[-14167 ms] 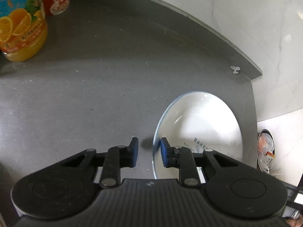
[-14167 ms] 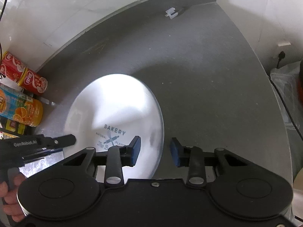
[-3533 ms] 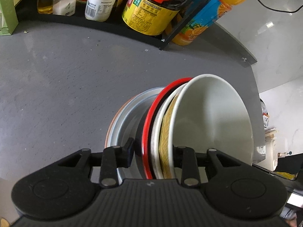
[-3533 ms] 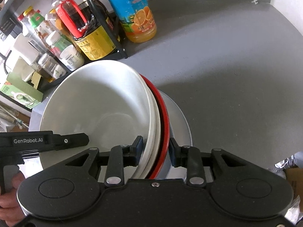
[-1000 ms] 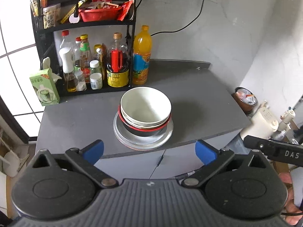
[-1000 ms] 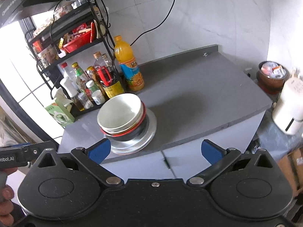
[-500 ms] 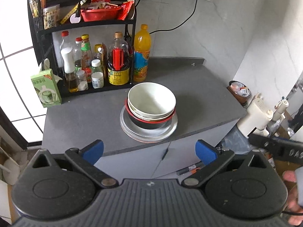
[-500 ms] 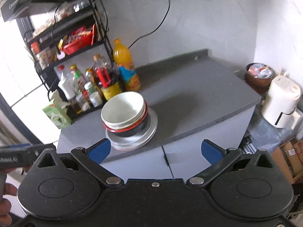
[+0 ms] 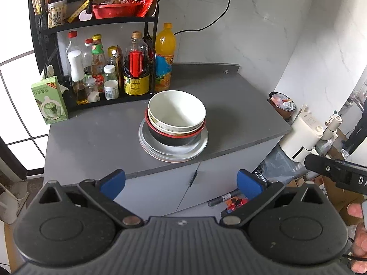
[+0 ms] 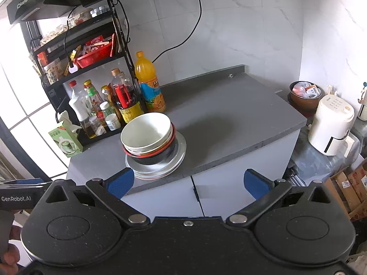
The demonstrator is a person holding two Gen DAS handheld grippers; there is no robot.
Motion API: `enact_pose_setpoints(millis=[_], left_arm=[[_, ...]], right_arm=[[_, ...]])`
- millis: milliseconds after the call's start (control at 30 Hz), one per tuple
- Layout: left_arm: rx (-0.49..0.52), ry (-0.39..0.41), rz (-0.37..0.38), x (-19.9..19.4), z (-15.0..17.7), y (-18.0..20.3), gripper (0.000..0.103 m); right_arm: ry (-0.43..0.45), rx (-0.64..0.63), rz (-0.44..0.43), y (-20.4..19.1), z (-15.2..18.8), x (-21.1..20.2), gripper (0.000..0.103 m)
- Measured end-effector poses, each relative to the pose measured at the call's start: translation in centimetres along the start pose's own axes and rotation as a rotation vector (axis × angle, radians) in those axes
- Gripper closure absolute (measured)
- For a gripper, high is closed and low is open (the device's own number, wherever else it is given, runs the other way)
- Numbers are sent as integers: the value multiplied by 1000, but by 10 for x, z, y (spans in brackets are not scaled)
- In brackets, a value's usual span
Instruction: Organize plates and bowls
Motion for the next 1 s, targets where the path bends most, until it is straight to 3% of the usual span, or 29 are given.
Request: enact_pose_setpoints(millis=[1000], left_arm=[[13, 4, -13, -6, -1, 19, 1]], right_arm=[[-4, -8, 1, 15, 2, -6, 0]])
Point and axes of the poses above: each gripper's, at about its wrist camera, not at the fingertips, and x roughly the way its jaws point, y to its right, z to its underside, the point moved 1 cm from there along x, roughly the way its jaws point, and after that the axes turned 6 degrees about -z, right-handed, at the moved point
